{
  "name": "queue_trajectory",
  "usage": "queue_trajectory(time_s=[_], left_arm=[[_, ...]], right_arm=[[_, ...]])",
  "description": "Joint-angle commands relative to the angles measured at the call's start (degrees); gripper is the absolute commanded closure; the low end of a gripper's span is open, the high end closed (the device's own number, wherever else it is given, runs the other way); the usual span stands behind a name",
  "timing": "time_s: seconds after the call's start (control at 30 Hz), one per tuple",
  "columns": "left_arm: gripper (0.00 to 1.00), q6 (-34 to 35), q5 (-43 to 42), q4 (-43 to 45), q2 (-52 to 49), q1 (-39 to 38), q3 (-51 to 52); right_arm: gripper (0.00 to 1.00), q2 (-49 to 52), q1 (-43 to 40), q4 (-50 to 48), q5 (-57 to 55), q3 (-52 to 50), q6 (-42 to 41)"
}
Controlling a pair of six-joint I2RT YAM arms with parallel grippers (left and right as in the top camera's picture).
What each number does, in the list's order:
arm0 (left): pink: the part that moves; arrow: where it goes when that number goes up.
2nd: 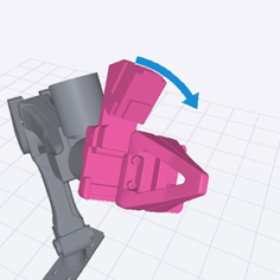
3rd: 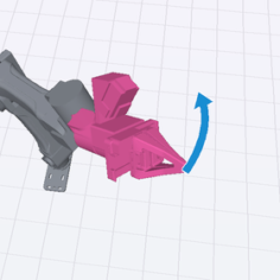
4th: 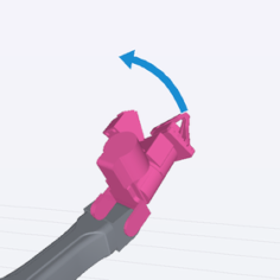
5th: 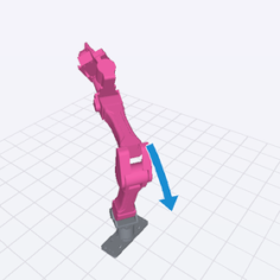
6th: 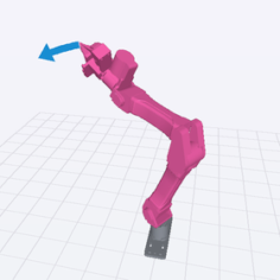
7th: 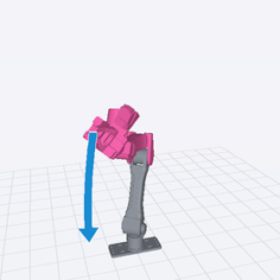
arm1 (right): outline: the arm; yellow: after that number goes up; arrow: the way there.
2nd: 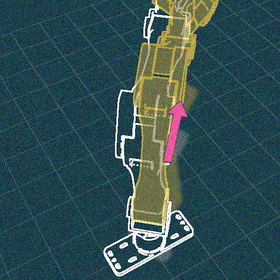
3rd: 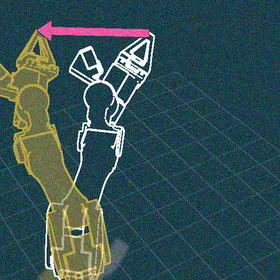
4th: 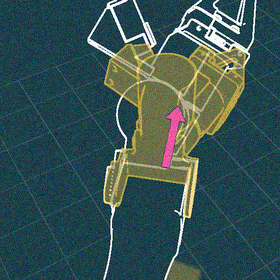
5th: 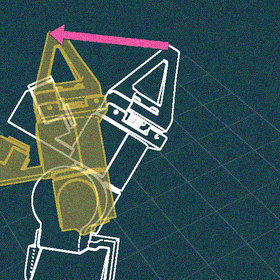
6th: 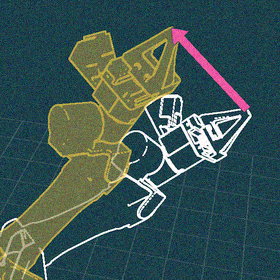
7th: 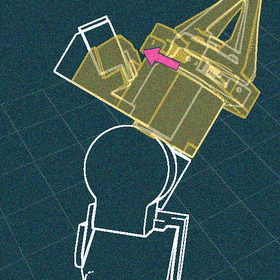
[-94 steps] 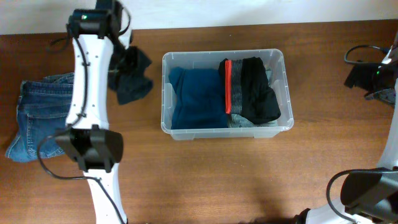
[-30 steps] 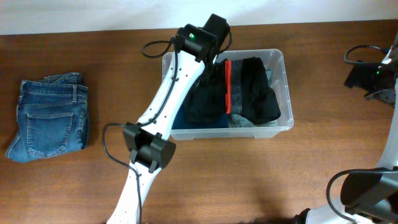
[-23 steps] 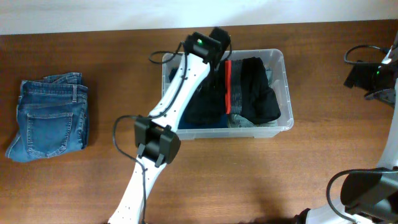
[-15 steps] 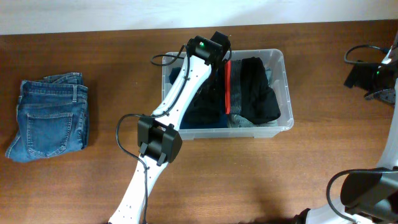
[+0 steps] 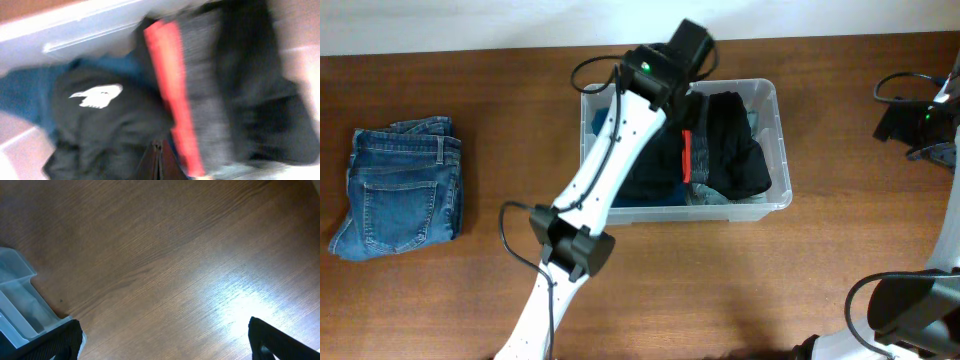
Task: Pack container
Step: 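Lower the Nike shirt onto the teal shirt and release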
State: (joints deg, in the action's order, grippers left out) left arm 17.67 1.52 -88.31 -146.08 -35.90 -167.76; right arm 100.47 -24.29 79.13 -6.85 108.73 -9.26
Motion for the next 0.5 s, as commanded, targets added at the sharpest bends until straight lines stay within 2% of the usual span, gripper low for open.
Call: queue_trajectory(time_s=[0.0, 0.17, 0.23, 0.47], left_arm=[[1.00, 2.3, -1.9, 3.7, 2.4, -3.6, -1.1], [1.00, 2.3, -1.4, 10.2, 2.4, -5.9, -0.9], [1.00, 2.4, 1.6, 11.7, 2.4, -6.8, -0.8], [1.00, 2.7, 3.9, 8.2, 2.3, -7.5, 3.1]], right_arm=[[0.02, 0.2, -0.2, 0.0, -0.7, -0.1, -0.7], [0.02, 0.2, -0.2, 0.0, -0.7, -0.1, -0.7], [0.02, 0.2, -0.2, 0.0, -0.7, -0.1, -0.7], [0.02, 0.2, -0.2, 0.0, -0.7, -0.1, -0.7]])
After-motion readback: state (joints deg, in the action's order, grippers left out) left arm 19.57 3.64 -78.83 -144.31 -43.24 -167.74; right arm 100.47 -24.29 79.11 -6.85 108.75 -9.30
